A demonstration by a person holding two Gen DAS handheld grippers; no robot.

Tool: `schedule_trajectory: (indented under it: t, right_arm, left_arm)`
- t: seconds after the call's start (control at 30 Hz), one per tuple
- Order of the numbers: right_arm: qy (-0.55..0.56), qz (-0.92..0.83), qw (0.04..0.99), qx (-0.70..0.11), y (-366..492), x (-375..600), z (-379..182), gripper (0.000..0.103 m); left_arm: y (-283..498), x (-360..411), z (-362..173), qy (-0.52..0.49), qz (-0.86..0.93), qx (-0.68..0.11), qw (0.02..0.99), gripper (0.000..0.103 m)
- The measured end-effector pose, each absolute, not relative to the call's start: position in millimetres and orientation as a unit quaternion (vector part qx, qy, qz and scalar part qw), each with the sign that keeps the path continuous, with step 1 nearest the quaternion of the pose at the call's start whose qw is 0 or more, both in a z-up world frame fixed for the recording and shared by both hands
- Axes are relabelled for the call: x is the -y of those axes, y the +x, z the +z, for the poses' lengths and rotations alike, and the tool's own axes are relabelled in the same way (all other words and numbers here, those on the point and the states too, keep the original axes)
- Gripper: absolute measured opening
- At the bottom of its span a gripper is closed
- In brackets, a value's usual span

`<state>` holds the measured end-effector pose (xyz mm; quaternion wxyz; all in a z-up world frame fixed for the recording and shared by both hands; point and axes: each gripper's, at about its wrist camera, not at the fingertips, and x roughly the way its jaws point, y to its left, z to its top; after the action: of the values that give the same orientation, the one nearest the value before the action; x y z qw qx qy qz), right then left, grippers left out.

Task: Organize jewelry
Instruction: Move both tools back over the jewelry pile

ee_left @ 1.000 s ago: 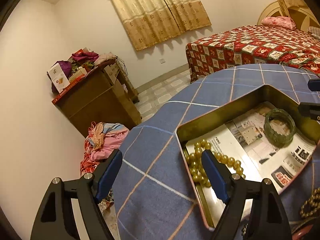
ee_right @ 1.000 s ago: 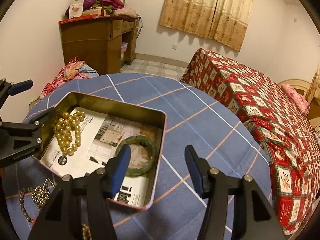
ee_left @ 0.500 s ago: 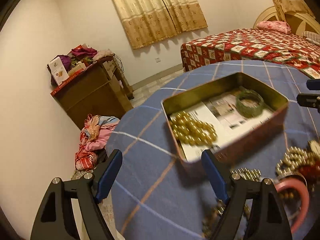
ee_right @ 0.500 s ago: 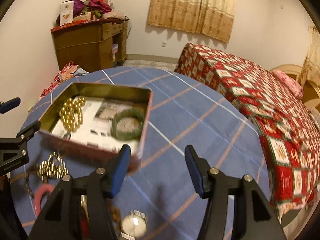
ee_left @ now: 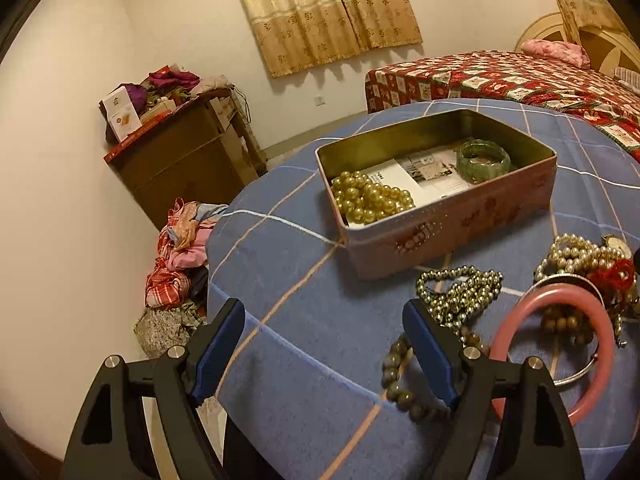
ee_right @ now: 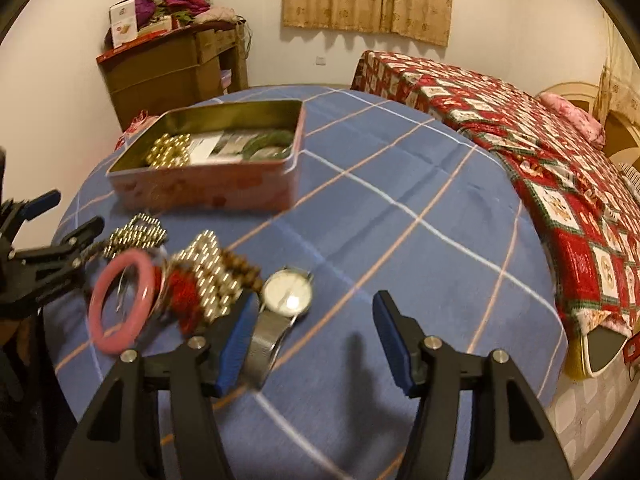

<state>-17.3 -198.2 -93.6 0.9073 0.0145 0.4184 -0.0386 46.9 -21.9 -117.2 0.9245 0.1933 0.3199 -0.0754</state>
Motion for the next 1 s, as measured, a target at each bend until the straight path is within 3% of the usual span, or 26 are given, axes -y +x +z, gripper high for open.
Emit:
schedule_trajectory:
  t: [0.47,1.0]
  right_arm:
    - [-0.004,-0.013,0.902,-0.432,-33,192,-99,0.062]
    - [0.008,-0.022,0.899,-0.436,-12,220,-112,0.046]
  left_arm:
    - [45,18,-116,0.181,-0.079,-0.32,0.927,0.081]
    - [49,25,-120,0.171,-0.108,-0.331,0.922,0.081]
